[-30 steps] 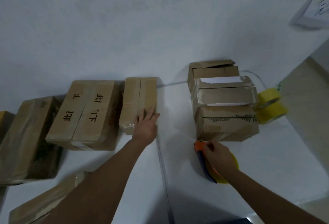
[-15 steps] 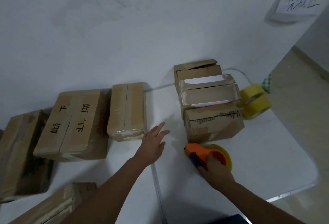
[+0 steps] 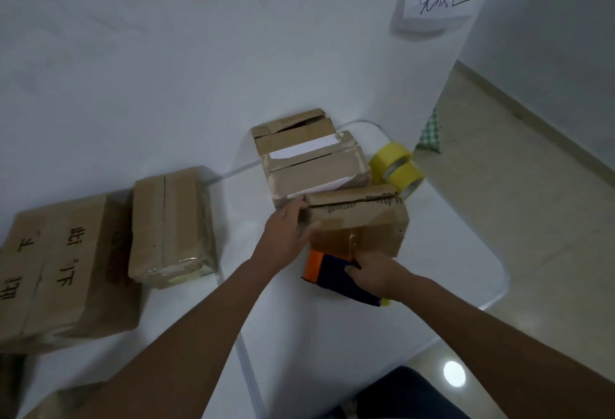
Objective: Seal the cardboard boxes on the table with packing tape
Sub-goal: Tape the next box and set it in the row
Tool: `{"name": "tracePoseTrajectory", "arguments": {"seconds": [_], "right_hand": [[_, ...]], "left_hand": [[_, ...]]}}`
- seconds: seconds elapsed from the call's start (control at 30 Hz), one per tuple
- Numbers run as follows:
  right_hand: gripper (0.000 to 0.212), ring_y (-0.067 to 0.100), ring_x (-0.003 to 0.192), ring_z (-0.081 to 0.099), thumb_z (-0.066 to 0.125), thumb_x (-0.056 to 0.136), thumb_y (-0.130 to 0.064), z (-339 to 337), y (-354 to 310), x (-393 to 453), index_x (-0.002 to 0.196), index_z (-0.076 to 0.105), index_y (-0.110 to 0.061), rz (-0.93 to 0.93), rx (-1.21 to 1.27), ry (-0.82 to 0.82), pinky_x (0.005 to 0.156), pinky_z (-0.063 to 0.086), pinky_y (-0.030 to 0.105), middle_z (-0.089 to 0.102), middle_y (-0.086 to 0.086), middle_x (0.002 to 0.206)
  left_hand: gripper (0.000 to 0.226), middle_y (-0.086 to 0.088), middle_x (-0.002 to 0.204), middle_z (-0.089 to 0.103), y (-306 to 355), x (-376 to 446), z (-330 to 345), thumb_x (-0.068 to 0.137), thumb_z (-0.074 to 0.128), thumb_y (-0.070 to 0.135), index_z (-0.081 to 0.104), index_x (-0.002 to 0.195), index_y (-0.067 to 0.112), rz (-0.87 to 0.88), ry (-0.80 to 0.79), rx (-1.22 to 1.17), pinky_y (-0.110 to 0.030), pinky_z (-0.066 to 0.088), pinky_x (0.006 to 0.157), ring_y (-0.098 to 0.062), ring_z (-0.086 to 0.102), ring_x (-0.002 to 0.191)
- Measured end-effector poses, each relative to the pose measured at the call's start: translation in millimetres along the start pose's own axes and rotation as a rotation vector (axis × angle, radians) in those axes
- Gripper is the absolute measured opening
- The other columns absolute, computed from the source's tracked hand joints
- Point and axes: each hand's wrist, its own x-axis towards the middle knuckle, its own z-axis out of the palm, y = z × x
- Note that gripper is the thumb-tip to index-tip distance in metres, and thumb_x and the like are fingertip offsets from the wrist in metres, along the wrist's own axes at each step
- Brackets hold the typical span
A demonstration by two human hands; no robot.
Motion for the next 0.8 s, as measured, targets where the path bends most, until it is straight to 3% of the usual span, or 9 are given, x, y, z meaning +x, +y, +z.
{"name": "tracePoseTrajectory", "arguments": {"seconds": [0.07, 0.13, 0.23, 0.4, 0.5, 0.6, 0.8], "right_hand": [[0.025, 0.025, 0.089, 0.055, 0.043, 0.1, -0.033, 2.5, 5.6, 1.6, 0.103, 0.052, -0.01, -0.008, -0.02, -0.016, 0.079, 0.046, 0.035, 0.057, 0.011, 0.099], [0.021, 0.024, 0.087, 0.054, 0.043, 0.1, -0.032, 6.2, 8.0, 1.9, 0.099, 0.049, -0.012, -0.019, -0.01, -0.019, 0.075, 0.043, 0.032, 0.055, 0.009, 0.096], [0.019, 0.024, 0.087, 0.053, 0.042, 0.101, -0.032, 8.2, 9.4, 1.0, 0.1, 0.048, -0.014, -0.033, -0.001, -0.028, 0.075, 0.041, 0.032, 0.056, 0.01, 0.098], [0.028, 0.025, 0.097, 0.056, 0.041, 0.102, -0.032, 2.9, 16.3, -8.7, 0.116, 0.051, -0.009, -0.102, -0.111, -0.126, 0.084, 0.044, 0.034, 0.06, 0.014, 0.113], [0.03, 0.025, 0.095, 0.057, 0.04, 0.103, -0.035, 9.4, 23.3, -18.6, 0.117, 0.051, -0.01, -0.109, -0.2, -0.204, 0.079, 0.042, 0.031, 0.061, 0.012, 0.11], [0.023, 0.021, 0.084, 0.055, 0.039, 0.103, -0.034, 8.5, 27.6, -23.8, 0.1, 0.048, -0.013, -0.085, -0.142, -0.166, 0.071, 0.04, 0.03, 0.055, 0.006, 0.092], [0.033, 0.019, 0.08, 0.057, 0.046, 0.094, -0.05, -9.3, 24.8, -21.2, 0.08, 0.051, -0.021, -0.012, -0.136, -0.095, 0.068, 0.043, 0.029, 0.058, 0.002, 0.086]], "left_hand": [[0.047, 0.005, 0.129, 0.054, 11.4, 7.5, -0.3, 0.091, 0.064, 0.05, 0.044, 0.129, 0.029, -0.029, 0.018, -0.096, -0.036, 0.055, 0.09, -0.013, 0.058, 0.111], [0.063, 0.004, 0.146, 0.043, 16.4, 12.6, 3.5, 0.089, 0.066, 0.05, 0.039, 0.142, 0.029, 0.057, -0.092, 0.042, -0.038, 0.047, 0.103, -0.016, 0.047, 0.129], [0.072, 0.003, 0.166, 0.015, 19.2, 21.2, 8.0, 0.096, 0.058, 0.046, 0.024, 0.156, 0.025, 0.114, -0.295, 0.285, -0.045, 0.017, 0.123, -0.02, 0.008, 0.152], [0.06, -0.003, 0.167, 0.009, 21.4, 29.1, 7.0, 0.105, 0.041, 0.037, 0.017, 0.158, 0.023, 0.115, -0.436, 0.462, -0.046, 0.016, 0.123, -0.026, -0.003, 0.153], [0.061, -0.004, 0.167, 0.003, 12.4, 26.1, 10.0, 0.106, 0.04, 0.034, 0.012, 0.159, 0.023, 0.143, -0.448, 0.557, -0.043, 0.016, 0.123, -0.027, -0.006, 0.153], [0.06, -0.006, 0.167, 0.002, -4.4, 12.0, 11.2, 0.107, 0.038, 0.032, 0.01, 0.159, 0.021, 0.218, -0.417, 0.65, -0.042, 0.018, 0.123, -0.03, -0.005, 0.153], [0.058, -0.006, 0.167, 0.004, -30.3, -19.8, 5.8, 0.107, 0.034, 0.031, 0.009, 0.159, 0.02, 0.224, -0.307, 0.633, -0.038, 0.015, 0.124, -0.031, -0.002, 0.153]]}}
